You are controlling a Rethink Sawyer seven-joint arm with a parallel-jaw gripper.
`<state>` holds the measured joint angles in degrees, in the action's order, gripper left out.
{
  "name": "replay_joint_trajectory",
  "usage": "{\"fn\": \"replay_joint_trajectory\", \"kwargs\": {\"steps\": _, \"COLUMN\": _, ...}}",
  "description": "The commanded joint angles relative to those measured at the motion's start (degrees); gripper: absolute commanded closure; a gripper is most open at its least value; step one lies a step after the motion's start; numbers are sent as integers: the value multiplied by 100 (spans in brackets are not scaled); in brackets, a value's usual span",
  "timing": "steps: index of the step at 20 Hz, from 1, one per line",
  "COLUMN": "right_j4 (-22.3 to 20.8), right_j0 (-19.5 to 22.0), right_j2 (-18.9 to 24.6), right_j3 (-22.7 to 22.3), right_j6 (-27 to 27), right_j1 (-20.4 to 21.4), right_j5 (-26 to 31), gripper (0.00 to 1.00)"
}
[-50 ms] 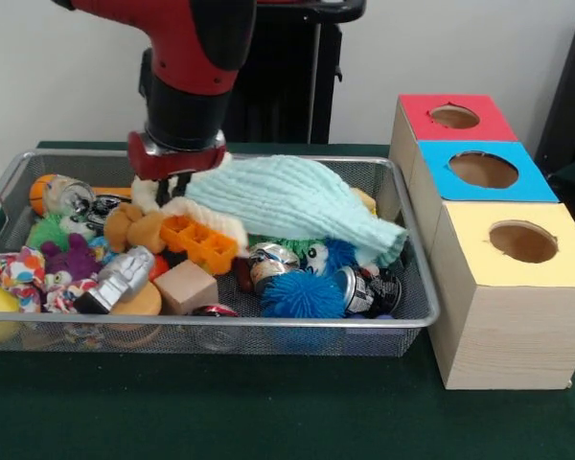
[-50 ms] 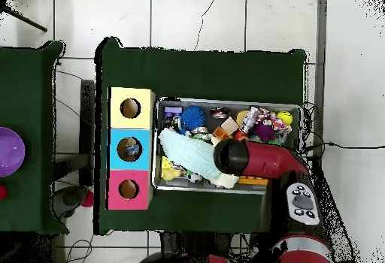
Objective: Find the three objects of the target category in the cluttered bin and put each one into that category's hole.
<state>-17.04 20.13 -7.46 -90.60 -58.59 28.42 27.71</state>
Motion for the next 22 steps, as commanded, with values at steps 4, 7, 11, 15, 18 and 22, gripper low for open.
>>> {"fn": "replay_joint_trajectory", "kwargs": {"steps": 4, "right_j4": -891, "right_j0": 733, "right_j2": 231, "right_j3": 554, "right_j6": 801, "right_j1": 266, "right_j5": 468, "gripper": 100}}
{"fn": "replay_joint_trajectory", "kwargs": {"steps": 7, "right_j4": -1047, "right_j0": 863, "right_j2": 355, "right_j3": 596, "right_j6": 870, "right_j1": 344, "right_j5": 573, "gripper": 100}}
{"fn": "replay_joint_trajectory", "kwargs": {"steps": 11, "right_j4": -1242, "right_j0": 911, "right_j2": 481, "right_j3": 592, "right_j6": 913, "right_j1": 434, "right_j5": 677, "gripper": 100}}
{"fn": "replay_joint_trajectory", "kwargs": {"steps": 15, "right_j4": -1361, "right_j0": 941, "right_j2": 556, "right_j3": 572, "right_j6": 831, "right_j1": 500, "right_j5": 721, "gripper": 100}}
{"fn": "replay_joint_trajectory", "kwargs": {"steps": 18, "right_j4": -1369, "right_j0": 958, "right_j2": 596, "right_j3": 565, "right_j6": 723, "right_j1": 512, "right_j5": 759, "gripper": 100}}
{"fn": "replay_joint_trajectory", "kwargs": {"steps": 22, "right_j4": -566, "right_j0": 1622, "right_j2": 1240, "right_j3": -16, "right_j6": 303, "right_j1": 583, "right_j5": 706, "gripper": 0}}
